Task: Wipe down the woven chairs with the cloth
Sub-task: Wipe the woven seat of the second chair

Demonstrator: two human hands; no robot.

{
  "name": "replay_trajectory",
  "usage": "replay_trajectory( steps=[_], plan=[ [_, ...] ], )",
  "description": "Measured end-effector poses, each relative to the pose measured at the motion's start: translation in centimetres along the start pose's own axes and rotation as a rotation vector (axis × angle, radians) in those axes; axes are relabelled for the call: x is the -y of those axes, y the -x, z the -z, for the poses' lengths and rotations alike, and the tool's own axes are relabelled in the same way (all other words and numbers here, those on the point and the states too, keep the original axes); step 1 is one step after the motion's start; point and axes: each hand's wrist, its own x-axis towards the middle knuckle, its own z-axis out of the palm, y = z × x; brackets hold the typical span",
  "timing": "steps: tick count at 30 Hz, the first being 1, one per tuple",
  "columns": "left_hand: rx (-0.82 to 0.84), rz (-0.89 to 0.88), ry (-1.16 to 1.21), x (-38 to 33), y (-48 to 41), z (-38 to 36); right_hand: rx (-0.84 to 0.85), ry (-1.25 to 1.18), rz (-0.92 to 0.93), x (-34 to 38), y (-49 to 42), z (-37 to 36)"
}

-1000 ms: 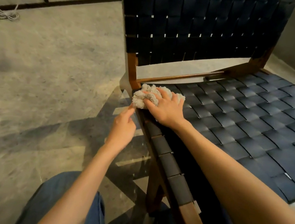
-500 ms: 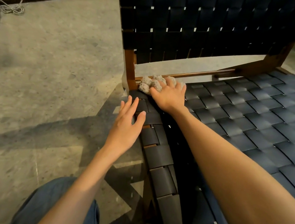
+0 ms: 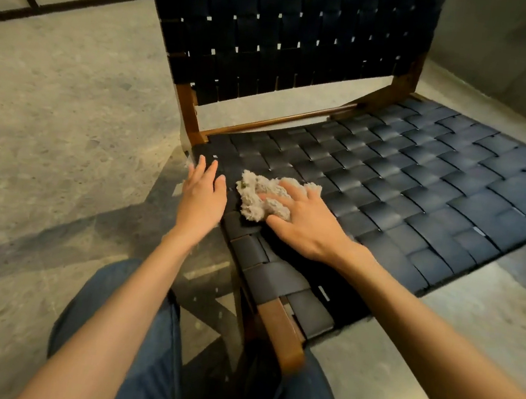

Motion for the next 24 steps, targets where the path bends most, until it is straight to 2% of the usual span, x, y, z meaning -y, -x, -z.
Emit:
replay_trajectory(
  steps=[4,7,11,16,24],
  plan=[
    [0.014,-0.105,-0.259,-1.6,0.8,-0.8,-0.002,0.012,-0.02,0.9,6.9,0.5],
    [0.044,-0.168,-0.414,-3.0,1.2,-1.2,-0.082,0.036,-0.051,1.4,11.3,0.2],
    [0.118,-0.206,-0.553,-4.6,1.4,-2.2,-0.188,0.129,-0.206,0.4,13.6,-0.2],
    [0.168,-0.23,-0.635,-5.1,1.1,-2.8,-0.165,0.264,-0.385,-2.6,10.9,0.7],
    [0.165,-0.211,-0.688,-4.7,-1.1,-2.9,-0.079,0.225,-0.288,-5.6,1.4,0.2]
  ],
)
